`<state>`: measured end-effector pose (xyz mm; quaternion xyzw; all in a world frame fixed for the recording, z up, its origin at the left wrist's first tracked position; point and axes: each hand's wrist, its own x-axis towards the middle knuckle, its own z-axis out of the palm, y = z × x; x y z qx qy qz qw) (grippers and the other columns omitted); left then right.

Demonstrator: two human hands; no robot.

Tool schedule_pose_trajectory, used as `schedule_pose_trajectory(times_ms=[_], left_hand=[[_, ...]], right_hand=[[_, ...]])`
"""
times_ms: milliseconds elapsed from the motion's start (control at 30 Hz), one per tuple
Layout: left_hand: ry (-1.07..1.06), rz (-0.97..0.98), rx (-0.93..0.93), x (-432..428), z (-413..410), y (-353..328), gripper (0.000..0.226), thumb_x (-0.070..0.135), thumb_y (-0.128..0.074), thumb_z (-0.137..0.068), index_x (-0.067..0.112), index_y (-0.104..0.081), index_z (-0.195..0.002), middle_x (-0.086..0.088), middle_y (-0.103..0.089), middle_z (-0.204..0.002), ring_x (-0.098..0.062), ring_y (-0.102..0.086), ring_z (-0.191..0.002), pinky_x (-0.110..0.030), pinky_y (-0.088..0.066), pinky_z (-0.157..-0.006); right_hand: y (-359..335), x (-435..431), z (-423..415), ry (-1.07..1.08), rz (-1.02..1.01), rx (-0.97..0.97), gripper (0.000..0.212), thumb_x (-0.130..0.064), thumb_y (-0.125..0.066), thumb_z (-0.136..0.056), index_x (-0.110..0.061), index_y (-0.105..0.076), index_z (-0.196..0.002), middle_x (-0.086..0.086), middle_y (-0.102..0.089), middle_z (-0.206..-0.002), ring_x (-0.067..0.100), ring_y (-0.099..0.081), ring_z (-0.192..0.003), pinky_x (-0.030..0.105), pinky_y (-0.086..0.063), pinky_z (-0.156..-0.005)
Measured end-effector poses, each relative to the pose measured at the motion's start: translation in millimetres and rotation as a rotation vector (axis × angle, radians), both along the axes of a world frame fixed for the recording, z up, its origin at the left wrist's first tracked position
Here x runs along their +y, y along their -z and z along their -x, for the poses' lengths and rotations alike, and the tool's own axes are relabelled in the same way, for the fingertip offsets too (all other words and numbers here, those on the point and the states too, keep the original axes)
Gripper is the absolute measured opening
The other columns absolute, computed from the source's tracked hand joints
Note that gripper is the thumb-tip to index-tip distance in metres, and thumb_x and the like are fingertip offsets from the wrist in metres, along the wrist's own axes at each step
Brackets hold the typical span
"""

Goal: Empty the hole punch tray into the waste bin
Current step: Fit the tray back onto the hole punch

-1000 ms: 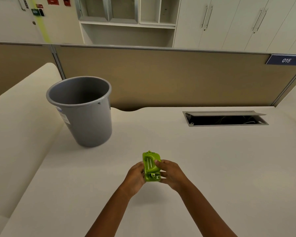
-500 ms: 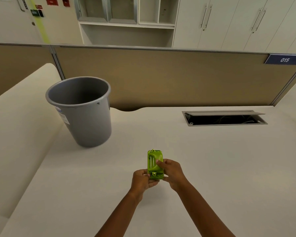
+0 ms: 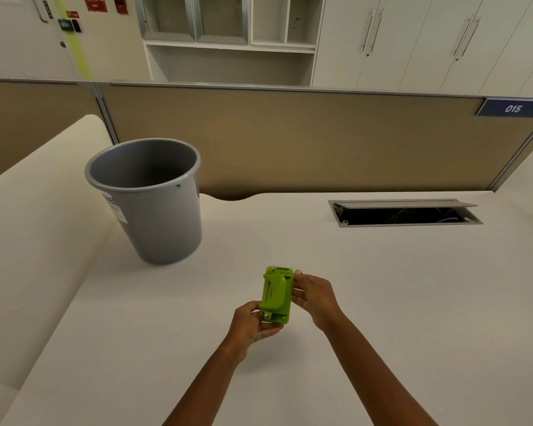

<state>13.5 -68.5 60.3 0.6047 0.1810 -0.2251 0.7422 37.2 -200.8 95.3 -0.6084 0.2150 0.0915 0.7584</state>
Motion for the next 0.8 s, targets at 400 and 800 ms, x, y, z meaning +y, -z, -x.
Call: schedule_pose_trajectory(times_ms=[400, 800], left_hand=[[0.088, -0.11, -0.043, 0.5, 9.1, 2.5, 0.029, -0.012, -0.026, -0.092, 0.001, -0.051, -0.101, -0.02, -0.064, -0.088, -0.022, -0.066, -0.063, -0.021, -0.058, -0.052], [-0.074, 0.048, 0.064, -9.2, 7.3, 5.6, 0.027, -0.007, -0.027, -0.096, -0.004, -0.05, -0.108, -0.026, -0.061, -0.101, -0.03, -0.063, -0.071, -0.022, -0.057, -0.05]], right_hand=[[4.8, -9.9, -7.6, 0.041, 0.119, 0.01, 0.023, -0.001, -0.054, -0.089, 0.015, -0.061, -0.104, 0.033, -0.062, -0.115, 0.028, -0.061, -0.083, 0.036, -0.052, -0.078], [26.5, 13.1, 16.6, -0.123, 0.409, -0.06, 0.018, -0.023, -0.061, -0.086, -0.009, -0.063, -0.097, 0.013, -0.065, -0.104, 0.022, -0.06, -0.098, 0.031, -0.049, -0.082]])
